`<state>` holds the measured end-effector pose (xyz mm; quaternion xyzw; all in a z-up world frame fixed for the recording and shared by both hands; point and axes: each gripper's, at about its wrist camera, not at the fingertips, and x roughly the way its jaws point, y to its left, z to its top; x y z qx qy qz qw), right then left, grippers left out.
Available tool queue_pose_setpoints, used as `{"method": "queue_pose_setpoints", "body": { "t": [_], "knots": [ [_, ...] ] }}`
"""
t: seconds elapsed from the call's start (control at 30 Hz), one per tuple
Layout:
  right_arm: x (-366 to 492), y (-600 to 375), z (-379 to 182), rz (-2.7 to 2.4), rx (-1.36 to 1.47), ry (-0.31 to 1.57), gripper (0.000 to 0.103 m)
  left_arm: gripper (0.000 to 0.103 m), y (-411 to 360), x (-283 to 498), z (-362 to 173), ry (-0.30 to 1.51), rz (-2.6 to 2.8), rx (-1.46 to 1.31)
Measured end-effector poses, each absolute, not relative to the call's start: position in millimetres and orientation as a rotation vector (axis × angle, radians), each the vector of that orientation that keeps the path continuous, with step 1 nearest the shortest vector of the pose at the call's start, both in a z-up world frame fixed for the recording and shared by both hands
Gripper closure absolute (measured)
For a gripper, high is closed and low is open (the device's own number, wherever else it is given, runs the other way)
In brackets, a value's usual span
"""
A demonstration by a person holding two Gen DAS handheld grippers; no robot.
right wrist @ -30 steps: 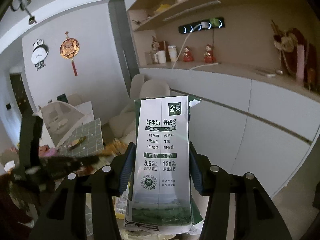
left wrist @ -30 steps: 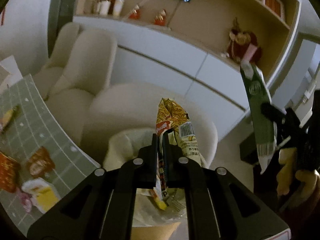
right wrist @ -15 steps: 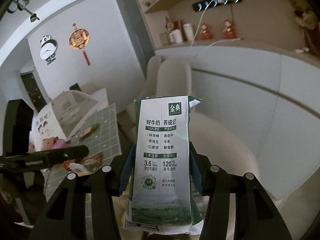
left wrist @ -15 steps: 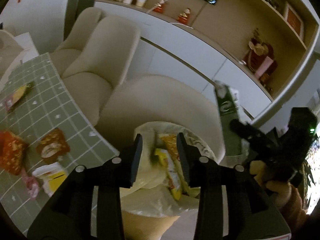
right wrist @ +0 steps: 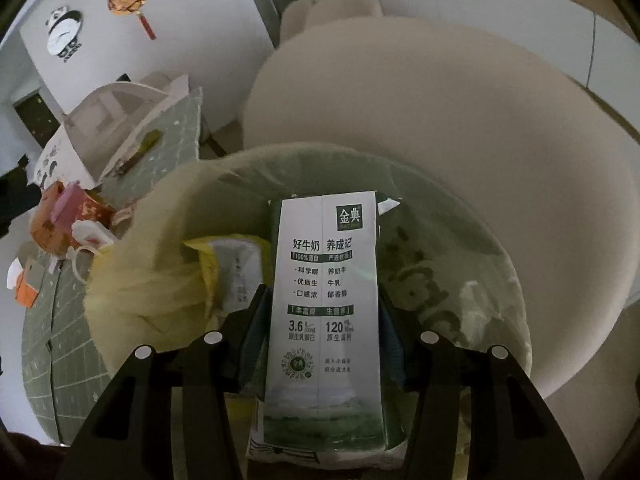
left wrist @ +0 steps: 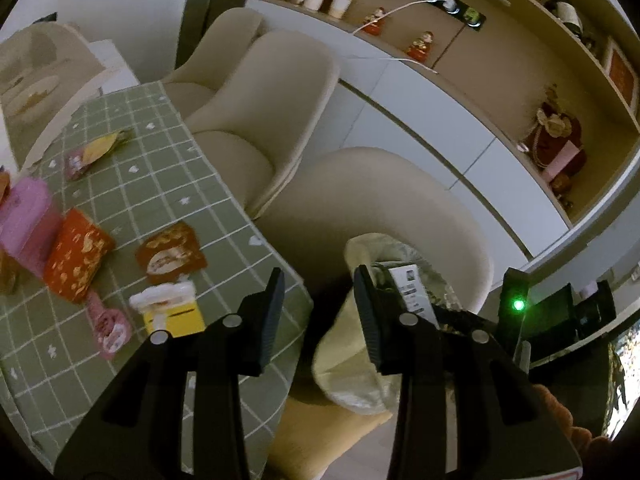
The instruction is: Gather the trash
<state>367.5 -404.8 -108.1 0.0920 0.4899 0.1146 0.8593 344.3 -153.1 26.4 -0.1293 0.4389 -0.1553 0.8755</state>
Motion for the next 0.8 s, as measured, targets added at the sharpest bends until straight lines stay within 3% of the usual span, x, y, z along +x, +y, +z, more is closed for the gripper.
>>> {"method": "queue_pose_setpoints", "body": {
  "t": [0.13, 0.53, 0.8],
  "knots": [
    [363, -404, -113, 0.249, 0.19, 1.045, 0.055, 0.069, -146, 339, 18, 0.937, -0.304, -0.29],
    [325, -404, -72, 0.169, 0.275, 0.857, 0.054, 0.061, -120, 310, 9, 0.945, -0.324, -0.276],
    [301, -355, -22, 0.181, 0.273, 0.753, 0.054, 0.06, -41, 284, 12, 0.895, -0.277, -0.259]
  ]
}}
